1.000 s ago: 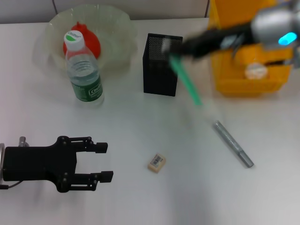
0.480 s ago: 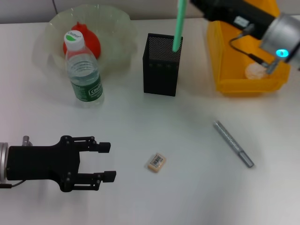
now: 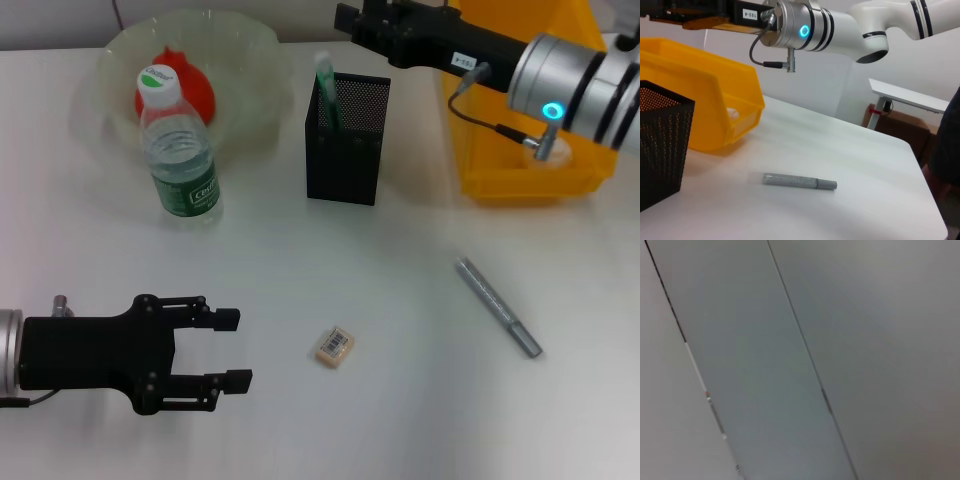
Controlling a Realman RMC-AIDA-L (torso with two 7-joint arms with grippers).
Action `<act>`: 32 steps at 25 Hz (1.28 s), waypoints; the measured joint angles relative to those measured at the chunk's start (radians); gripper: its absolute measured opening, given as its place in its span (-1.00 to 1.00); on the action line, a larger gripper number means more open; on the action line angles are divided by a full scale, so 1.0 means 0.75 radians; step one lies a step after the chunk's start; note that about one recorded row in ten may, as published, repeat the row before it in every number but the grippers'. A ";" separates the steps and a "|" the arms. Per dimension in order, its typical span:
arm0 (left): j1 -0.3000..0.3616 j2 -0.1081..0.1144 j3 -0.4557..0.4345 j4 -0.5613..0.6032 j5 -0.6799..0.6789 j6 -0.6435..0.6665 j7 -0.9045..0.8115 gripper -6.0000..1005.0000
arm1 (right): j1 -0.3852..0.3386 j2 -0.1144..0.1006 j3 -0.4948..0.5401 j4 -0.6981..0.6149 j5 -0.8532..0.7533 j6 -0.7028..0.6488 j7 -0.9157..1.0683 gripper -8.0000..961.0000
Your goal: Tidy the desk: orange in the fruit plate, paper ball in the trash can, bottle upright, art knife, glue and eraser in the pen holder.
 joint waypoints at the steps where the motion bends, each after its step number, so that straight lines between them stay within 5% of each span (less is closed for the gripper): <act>1: 0.000 -0.001 0.001 0.001 0.000 0.003 -0.002 0.46 | -0.021 -0.009 -0.036 -0.053 -0.021 -0.013 0.064 -0.09; 6: 0.001 -0.002 0.001 0.005 0.000 0.010 -0.008 0.46 | -0.136 -0.072 -0.114 -0.409 -0.298 -0.138 0.473 0.24; 8: 0.000 -0.001 0.001 0.005 0.000 0.012 -0.009 0.46 | -0.151 -0.113 -0.098 -0.662 -0.631 -0.354 0.791 0.37; 11: 0.002 0.000 0.000 0.005 0.000 0.024 -0.010 0.46 | -0.117 -0.120 -0.083 -0.850 -0.923 -0.576 1.006 0.45; 14: 0.001 0.002 0.000 0.006 0.000 0.039 -0.011 0.46 | -0.078 -0.109 -0.085 -0.951 -1.090 -0.723 1.122 0.50; 21: -0.009 0.009 -0.001 0.012 0.000 0.083 -0.012 0.46 | 0.086 -0.024 -0.155 -1.135 -1.529 -1.057 1.422 0.49; 32: -0.022 0.013 0.000 0.029 0.000 0.083 -0.012 0.46 | 0.233 0.004 -0.475 -1.130 -1.665 -1.056 1.680 0.49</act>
